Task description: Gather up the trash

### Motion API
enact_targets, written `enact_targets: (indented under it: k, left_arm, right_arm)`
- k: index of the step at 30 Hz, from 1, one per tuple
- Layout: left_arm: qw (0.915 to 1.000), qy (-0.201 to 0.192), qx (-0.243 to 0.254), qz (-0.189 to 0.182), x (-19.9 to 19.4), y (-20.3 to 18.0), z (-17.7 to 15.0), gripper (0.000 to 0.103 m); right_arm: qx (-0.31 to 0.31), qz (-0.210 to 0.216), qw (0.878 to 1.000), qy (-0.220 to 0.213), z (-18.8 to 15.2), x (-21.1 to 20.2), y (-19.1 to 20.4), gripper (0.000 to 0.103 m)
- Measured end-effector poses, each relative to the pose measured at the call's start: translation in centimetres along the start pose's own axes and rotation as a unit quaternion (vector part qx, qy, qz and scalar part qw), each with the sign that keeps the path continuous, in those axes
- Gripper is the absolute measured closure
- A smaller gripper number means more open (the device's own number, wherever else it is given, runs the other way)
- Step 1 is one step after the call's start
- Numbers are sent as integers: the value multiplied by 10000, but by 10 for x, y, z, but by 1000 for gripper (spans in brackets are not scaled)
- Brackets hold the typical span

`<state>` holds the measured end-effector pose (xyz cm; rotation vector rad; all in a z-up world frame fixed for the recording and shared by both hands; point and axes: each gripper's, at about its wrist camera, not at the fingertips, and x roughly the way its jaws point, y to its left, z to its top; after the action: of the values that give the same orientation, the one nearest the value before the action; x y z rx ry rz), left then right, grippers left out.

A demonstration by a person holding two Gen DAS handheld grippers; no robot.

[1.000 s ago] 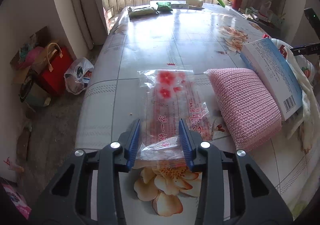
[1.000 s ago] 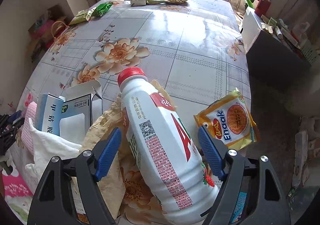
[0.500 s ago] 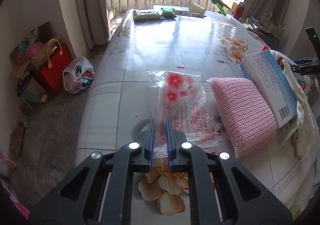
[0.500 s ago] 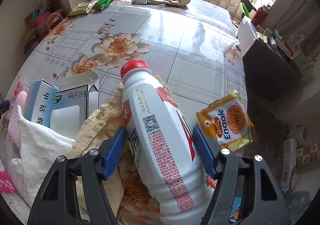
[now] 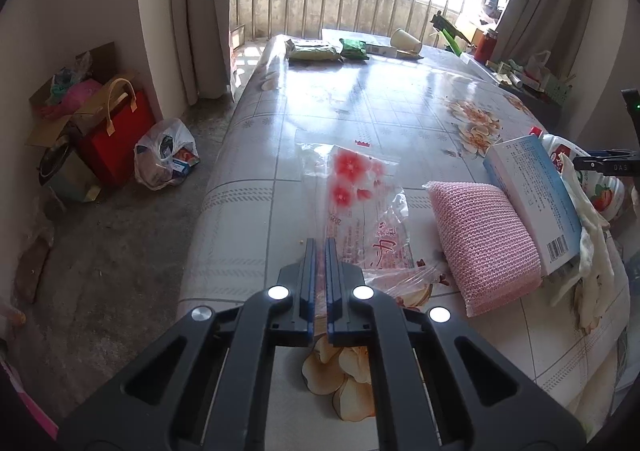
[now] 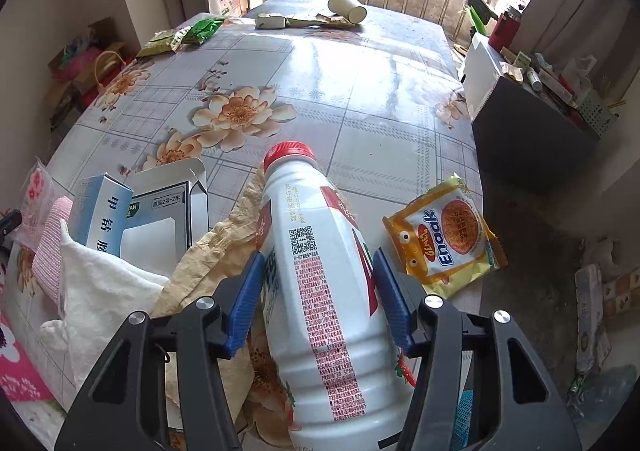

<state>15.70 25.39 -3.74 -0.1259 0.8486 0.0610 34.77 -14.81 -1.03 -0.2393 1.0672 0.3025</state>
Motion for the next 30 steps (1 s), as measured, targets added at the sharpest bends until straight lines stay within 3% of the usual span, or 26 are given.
enact_targets:
  k: [9, 17, 30]
  left_arm:
    - [9999, -50, -53, 79, -6, 6, 1, 101]
    - [9999, -76, -33, 84, -10, 3, 1, 101]
    - [9994, -277, -101, 154, -28, 7, 4, 101]
  right_arm:
    - [-67, 61, 9993, 374, 0, 9, -1, 48]
    - [84, 278, 9975, 649, 10, 26, -4, 37]
    - [404, 270, 9987, 162, 7, 1, -4, 43]
